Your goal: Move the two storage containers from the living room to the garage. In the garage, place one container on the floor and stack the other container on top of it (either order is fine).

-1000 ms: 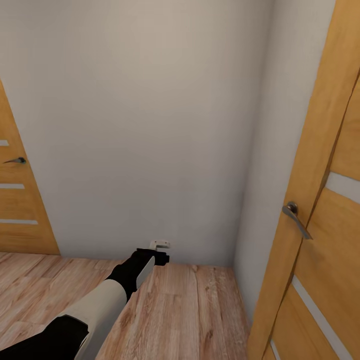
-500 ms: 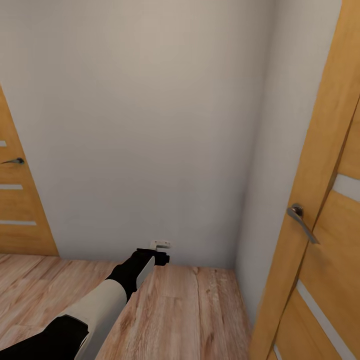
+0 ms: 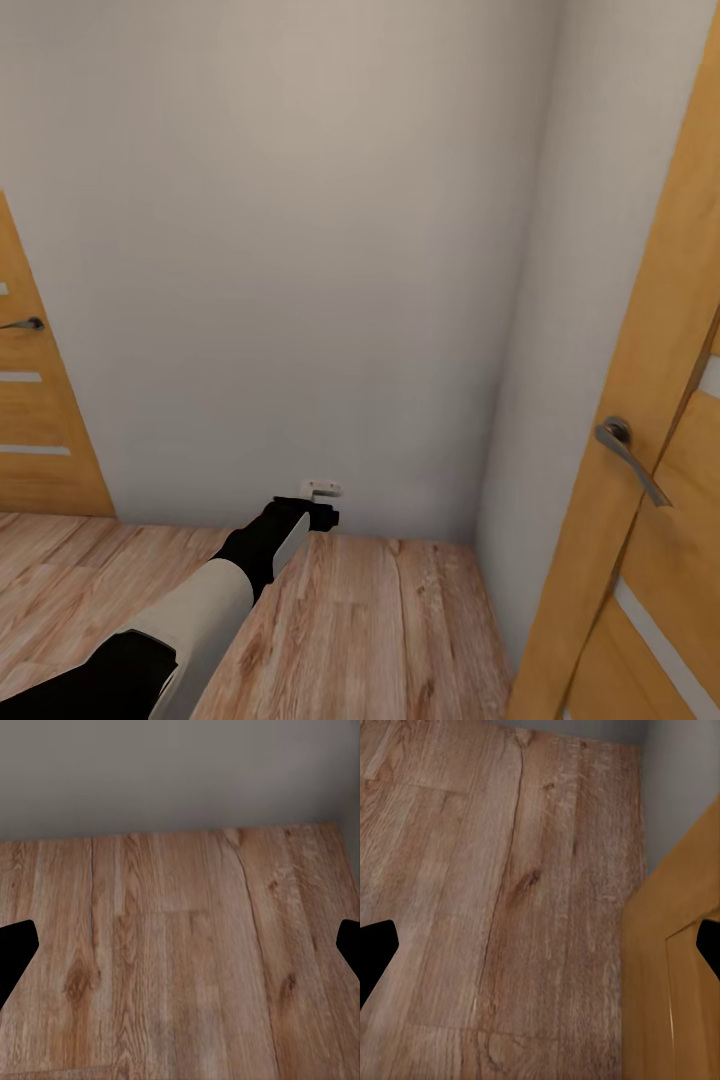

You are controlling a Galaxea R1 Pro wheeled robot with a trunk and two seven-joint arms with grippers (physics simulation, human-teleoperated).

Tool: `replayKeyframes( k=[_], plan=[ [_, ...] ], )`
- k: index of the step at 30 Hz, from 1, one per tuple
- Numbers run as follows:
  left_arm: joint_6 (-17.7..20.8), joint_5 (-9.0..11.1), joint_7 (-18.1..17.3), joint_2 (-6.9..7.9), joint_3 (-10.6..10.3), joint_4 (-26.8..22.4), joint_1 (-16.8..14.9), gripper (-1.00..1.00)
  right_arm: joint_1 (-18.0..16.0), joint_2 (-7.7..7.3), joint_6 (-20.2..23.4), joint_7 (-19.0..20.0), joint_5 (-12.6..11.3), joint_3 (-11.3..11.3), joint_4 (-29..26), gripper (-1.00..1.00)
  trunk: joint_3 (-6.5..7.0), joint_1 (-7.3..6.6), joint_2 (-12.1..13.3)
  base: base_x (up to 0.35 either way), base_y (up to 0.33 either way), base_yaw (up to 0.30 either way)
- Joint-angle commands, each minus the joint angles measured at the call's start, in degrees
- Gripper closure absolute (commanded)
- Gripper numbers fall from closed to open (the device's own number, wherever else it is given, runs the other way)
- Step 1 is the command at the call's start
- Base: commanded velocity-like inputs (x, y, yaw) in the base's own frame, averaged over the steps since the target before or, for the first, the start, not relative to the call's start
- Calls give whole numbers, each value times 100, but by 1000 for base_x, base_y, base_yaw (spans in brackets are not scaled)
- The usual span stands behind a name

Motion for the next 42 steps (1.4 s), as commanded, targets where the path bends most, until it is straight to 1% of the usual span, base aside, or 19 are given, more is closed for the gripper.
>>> replayKeyframes(
  k=[1, 7, 18, 37, 42],
  plan=[
    [21, 62, 51, 0, -23, -6, -4, -100, -3, 2, -8, -37, 60, -2, 2, -100, -7, 1, -3, 184, 0, 0],
    [25, 64, 53, 0, -23, -6, -4, -100, -3, 2, -8, -37, 60, -2, 2, -100, -7, 1, -3, 270, 0, 0],
    [25, 65, 46, 0, -23, -6, -4, -100, -3, 2, -8, -37, 60, -2, 2, -100, -7, 1, -3, 56, 0, 0],
    [25, 64, 41, 0, -23, -6, -4, -100, -3, 2, -8, -37, 60, -2, 2, -100, -7, 1, -3, 317, 0, 0],
    [25, 59, 37, 0, -23, 2, -4, -100, -3, 2, -8, -36, 60, -2, 2, -100, -7, 1, -3, 93, 0, 0]
  ],
)
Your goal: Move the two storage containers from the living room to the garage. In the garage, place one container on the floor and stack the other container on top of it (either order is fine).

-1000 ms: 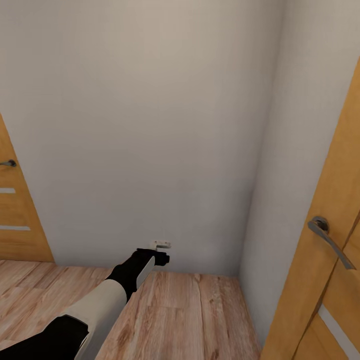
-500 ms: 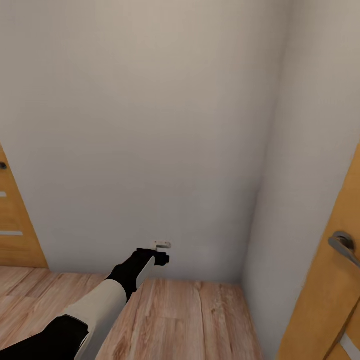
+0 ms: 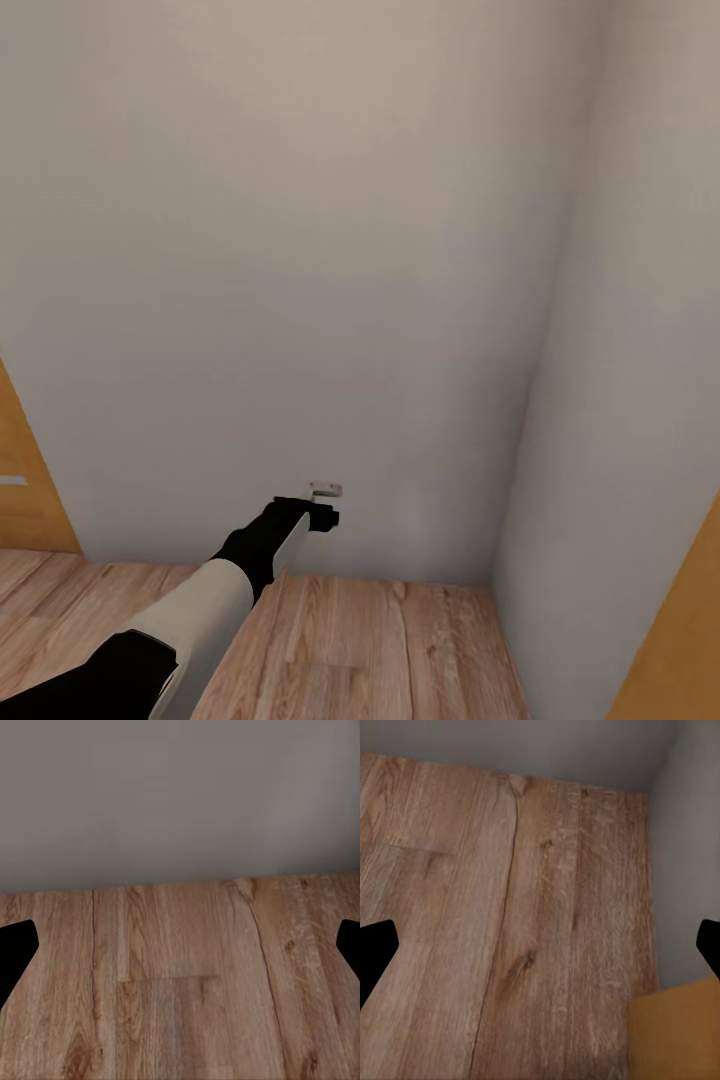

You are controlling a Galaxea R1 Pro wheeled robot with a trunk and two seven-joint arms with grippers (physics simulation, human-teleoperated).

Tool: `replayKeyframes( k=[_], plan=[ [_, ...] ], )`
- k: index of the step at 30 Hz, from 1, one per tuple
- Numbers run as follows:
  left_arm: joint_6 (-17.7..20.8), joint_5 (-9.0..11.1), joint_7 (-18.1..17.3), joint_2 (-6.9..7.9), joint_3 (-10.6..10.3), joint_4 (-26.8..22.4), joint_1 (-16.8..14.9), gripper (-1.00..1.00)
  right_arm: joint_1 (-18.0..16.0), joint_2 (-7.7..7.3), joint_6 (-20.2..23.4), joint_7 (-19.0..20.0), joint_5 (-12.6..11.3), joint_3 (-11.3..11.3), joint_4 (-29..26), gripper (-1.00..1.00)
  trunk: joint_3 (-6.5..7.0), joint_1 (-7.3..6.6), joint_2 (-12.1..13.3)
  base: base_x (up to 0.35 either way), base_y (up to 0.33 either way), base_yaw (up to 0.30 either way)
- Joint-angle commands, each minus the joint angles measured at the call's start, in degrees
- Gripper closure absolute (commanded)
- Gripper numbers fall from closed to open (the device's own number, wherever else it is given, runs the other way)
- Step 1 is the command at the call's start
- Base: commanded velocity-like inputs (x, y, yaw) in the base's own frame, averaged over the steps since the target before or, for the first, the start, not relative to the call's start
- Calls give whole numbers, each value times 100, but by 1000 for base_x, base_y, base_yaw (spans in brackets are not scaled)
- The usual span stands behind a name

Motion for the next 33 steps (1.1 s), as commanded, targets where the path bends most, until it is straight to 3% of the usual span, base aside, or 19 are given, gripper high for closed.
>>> replayKeyframes(
  k=[1, 33],
  plan=[
    [21, 62, 48, 0, -23, -5, -4, -100, -3, 2, -8, -38, 60, 0, 2, -100, -7, 0, -4, 17, 0, 18],
    [21, 58, 48, 0, -14, -4, 5, -100, -3, 2, -8, -29, 60, 7, 2, -100, -7, 0, -4, 1, 0, 267]
  ],
)
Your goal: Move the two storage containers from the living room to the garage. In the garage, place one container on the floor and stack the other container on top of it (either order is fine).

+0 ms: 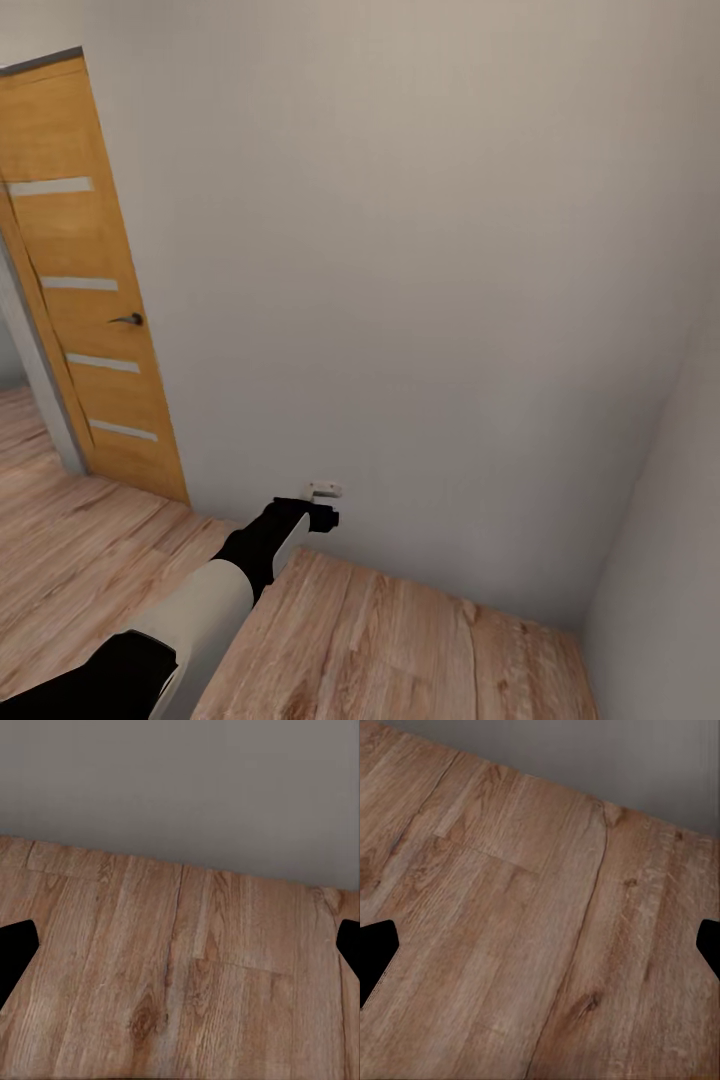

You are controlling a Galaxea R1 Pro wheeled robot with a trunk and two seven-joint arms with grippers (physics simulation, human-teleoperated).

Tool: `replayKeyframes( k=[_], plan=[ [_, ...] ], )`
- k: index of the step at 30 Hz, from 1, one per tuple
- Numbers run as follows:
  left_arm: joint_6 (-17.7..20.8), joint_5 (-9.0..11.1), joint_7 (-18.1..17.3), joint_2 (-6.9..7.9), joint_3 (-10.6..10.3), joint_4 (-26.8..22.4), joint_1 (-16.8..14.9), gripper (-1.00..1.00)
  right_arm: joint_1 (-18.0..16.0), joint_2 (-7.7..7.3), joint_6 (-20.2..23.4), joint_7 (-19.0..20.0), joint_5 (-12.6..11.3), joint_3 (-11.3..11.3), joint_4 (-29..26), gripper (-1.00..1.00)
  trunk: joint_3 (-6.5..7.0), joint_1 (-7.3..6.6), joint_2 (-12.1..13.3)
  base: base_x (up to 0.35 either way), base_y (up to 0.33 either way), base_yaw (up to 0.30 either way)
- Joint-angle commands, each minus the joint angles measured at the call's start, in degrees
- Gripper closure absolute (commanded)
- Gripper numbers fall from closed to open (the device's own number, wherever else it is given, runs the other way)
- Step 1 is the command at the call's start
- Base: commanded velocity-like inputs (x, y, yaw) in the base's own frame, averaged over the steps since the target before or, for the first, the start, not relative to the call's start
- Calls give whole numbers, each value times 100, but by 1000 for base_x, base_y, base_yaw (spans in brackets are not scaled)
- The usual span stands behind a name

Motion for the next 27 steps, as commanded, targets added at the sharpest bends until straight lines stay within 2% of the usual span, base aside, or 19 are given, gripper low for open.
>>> replayKeyframes(
  k=[1, 16, 23, 27],
  plan=[
    [20, 60, 48, 0, -28, -2, -5, -100, -2, 1, -7, -39, 60, -1, 0, -100, -7, 0, -4, 0, 0, 281],
    [20, 60, 47, 0, -36, 5, -5, -100, -2, 1, -7, -39, 60, -1, 0, -100, -7, 0, -4, 10, 0, 251],
    [20, 60, 48, 0, -35, 5, 2, -100, -2, 1, -7, -39, 61, -1, 0, -100, -7, 0, -4, 274, 0, 38],
    [12, 60, 48, 0, -34, 5, 4, -100, -2, 1, -7, -39, 61, -1, 0, -100, -7, 0, -4, 63, 0, 1]
  ],
)
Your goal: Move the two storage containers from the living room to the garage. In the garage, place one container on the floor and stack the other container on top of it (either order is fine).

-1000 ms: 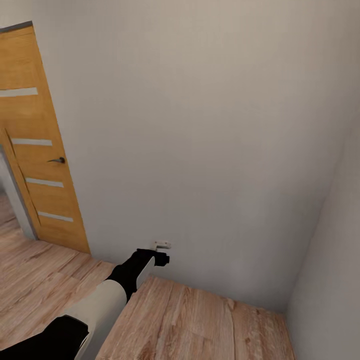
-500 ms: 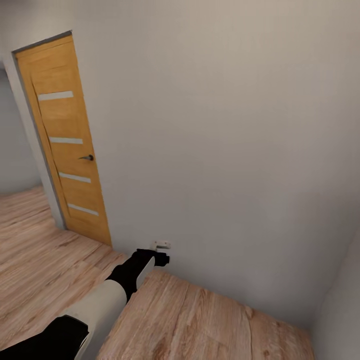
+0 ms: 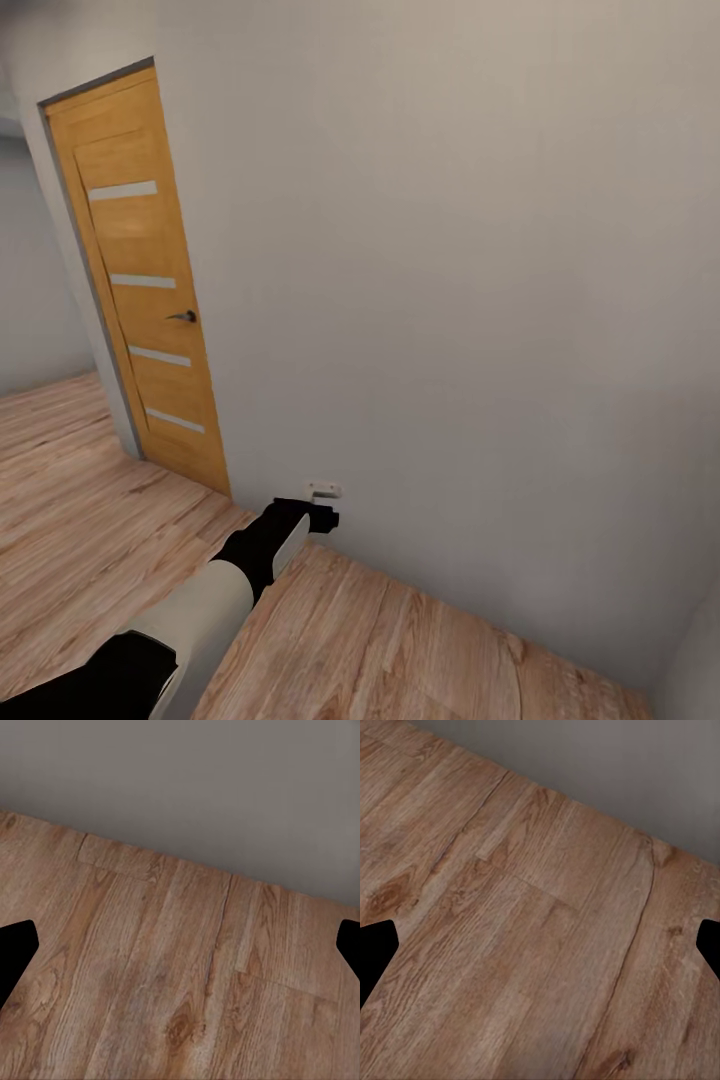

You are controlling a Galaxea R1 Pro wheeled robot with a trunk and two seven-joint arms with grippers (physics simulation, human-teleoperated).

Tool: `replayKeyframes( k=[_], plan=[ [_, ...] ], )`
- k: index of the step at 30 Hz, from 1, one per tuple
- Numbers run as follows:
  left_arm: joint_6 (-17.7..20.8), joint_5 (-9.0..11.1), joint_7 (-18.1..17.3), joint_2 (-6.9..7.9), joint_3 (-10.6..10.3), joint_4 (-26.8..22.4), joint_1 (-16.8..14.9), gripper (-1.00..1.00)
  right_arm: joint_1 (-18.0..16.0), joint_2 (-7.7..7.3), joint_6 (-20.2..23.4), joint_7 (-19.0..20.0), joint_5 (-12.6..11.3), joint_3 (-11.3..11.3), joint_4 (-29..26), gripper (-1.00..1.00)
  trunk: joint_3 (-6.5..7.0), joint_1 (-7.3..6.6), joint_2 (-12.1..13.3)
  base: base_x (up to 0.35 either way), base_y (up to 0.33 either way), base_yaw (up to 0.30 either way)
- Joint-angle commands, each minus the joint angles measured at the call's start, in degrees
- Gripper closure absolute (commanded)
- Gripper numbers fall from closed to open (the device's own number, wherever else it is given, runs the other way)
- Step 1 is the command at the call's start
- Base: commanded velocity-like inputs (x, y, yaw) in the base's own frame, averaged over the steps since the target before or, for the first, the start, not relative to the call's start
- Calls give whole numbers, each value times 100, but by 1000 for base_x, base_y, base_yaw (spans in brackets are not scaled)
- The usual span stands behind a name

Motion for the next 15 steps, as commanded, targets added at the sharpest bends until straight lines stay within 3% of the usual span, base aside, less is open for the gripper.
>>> replayKeyframes(
  k=[1, 7, 15],
  plan=[
    [21, 61, 49, 0, -21, -6, -4, -100, -3, 2, -9, -38, 60, -1, 2, -100, -7, 0, -4, 10, 0, 0],
    [22, 61, 49, 0, -25, -6, 3, -100, -3, 2, -4, -40, 60, -1, 2, -100, -7, 0, -4, 2, 0, 27],
    [20, 61, 49, 0, -25, -6, 5, -100, -3, 2, -5, -38, 60, -1, 2, -100, -7, 0, -4, 0, 0, 251]
  ],
)
